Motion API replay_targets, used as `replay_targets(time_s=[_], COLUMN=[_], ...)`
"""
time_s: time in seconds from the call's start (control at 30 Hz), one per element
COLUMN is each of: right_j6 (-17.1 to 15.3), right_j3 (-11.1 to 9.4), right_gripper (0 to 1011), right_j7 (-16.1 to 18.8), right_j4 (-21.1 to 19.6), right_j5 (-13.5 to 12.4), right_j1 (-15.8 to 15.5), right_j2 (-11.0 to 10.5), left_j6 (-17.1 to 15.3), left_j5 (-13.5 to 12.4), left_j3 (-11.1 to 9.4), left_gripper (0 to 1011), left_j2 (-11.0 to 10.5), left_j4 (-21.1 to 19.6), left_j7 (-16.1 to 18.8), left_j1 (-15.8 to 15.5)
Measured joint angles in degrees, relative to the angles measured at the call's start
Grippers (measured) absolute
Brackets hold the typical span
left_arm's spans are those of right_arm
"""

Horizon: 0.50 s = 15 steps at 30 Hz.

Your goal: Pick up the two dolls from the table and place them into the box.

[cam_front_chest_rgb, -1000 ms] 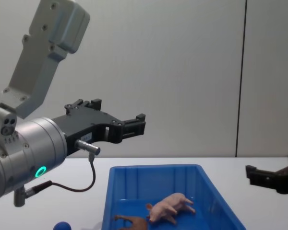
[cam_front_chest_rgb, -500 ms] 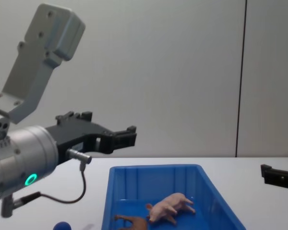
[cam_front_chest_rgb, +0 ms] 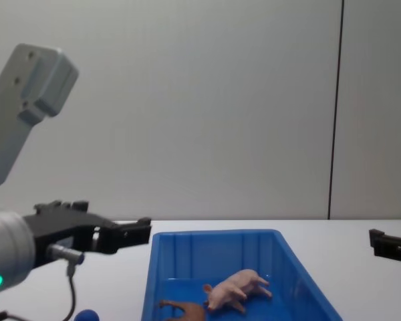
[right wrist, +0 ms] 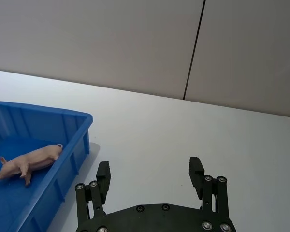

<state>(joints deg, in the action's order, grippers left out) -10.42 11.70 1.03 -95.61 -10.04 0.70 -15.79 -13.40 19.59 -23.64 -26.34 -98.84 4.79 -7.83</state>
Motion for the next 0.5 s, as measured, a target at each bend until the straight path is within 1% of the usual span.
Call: replay_targets(time_s=[0.1, 0.17, 0.37, 0.5], right_j6=[0.00, 0.00, 0.00, 0.00], right_j3=[-0.01, -0.03, -0.06, -0.07], right_gripper=[1001, 1001, 1001, 1001], right_j7=[-0.06, -0.14, -0.25, -0.27], right_j4=[-0.02, -0.03, -0.06, -0.07], right_j5=[-0.01, -0.03, -0.06, -0.05], right_j1=[-0.02, -0.03, -0.06, -0.08], right_j2=[-0.01, -0.03, -0.06, -0.07], left_j6=[-0.68, -1.49, -2.83, -3.35], left_j5=[1.18, 2.53, 4.95, 5.82], left_j3=[0.35, 0.68, 1.41, 1.69], left_gripper=[1002, 1001, 1002, 1002], left_j2=[-0.59, -1.20, -2.42, -2.90], left_j4=[-0.38, -0.71, -1.13, -1.15], left_j7=[0.43, 0.87, 1.54, 1.71], left_j1=[0.69, 1.50, 3.10, 3.76])
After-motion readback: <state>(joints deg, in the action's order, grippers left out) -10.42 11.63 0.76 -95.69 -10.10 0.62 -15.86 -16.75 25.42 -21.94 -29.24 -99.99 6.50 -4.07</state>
